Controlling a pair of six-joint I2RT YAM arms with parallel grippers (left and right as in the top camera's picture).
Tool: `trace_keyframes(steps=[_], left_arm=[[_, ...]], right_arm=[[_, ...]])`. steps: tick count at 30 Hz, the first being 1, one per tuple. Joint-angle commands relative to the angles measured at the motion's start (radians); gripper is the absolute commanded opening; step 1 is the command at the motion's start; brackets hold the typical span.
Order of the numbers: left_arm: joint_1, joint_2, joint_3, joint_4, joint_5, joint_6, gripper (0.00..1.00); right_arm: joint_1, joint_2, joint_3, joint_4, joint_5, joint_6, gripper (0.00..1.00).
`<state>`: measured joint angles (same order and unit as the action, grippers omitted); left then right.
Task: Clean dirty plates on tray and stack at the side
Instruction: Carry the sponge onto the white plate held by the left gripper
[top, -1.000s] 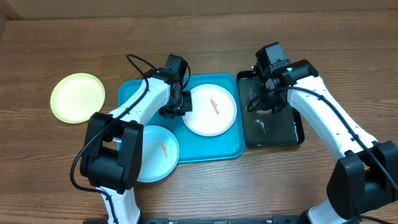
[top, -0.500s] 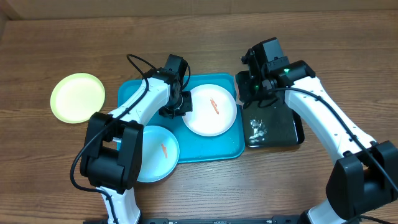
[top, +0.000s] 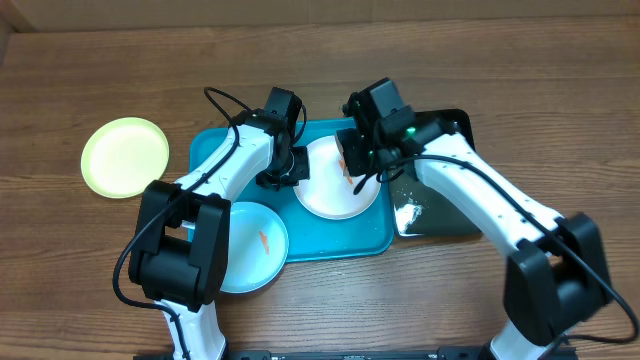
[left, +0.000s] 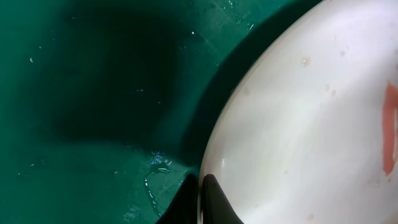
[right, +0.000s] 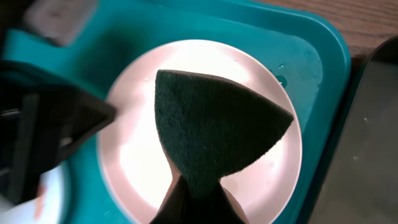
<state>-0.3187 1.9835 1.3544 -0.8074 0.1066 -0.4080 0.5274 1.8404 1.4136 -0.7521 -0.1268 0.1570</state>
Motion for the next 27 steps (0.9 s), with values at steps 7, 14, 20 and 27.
trace_keyframes(steps=[7,14,20,27], left_arm=[[0.004,0.008,0.018,-0.003,0.018,0.027,0.04],[0.004,0.008,0.018,-0.003,0.018,0.027,0.04],[0.004,0.008,0.018,-0.003,0.018,0.027,0.04],[0.004,0.008,0.018,-0.003,0.018,0.027,0.04]], right_arm=[[0.009,0.036,0.0,0.022,0.106,-0.001,0.04],[0.009,0.036,0.0,0.024,0.109,-0.001,0.04],[0.009,0.042,-0.001,0.027,0.111,-0.001,0.04],[0.009,0.094,-0.001,0.031,0.111,0.0,0.04]])
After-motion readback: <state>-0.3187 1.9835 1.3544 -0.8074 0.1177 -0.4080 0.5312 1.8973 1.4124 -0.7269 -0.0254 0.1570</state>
